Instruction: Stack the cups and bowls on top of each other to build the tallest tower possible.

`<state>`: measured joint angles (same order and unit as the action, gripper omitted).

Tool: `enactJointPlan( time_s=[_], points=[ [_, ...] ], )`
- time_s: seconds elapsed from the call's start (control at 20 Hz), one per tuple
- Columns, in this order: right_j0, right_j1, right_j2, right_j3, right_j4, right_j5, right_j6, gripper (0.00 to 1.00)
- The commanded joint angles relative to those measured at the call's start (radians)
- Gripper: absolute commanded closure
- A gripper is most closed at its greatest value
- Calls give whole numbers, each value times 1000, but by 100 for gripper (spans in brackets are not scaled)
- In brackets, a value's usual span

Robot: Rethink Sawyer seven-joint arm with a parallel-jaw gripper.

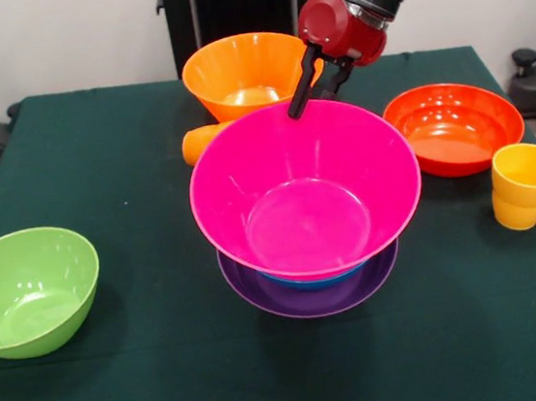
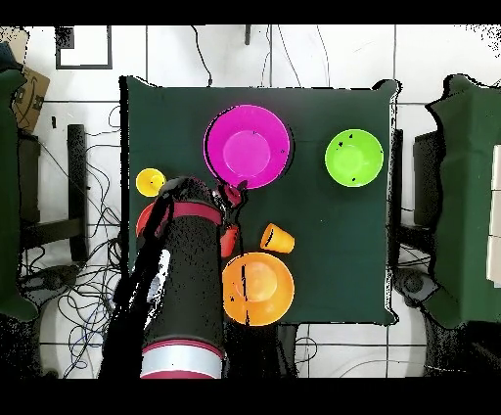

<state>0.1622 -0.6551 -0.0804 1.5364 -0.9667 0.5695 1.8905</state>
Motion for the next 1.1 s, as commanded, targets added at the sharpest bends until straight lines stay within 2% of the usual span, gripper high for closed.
enactJointPlan(
  time_s=[0.05, 1.1],
  points=[
    [26, 28, 37, -34, 37, 44, 76, 0],
    [83, 62, -58, -26, 38, 161, 34, 0]
  ],
)
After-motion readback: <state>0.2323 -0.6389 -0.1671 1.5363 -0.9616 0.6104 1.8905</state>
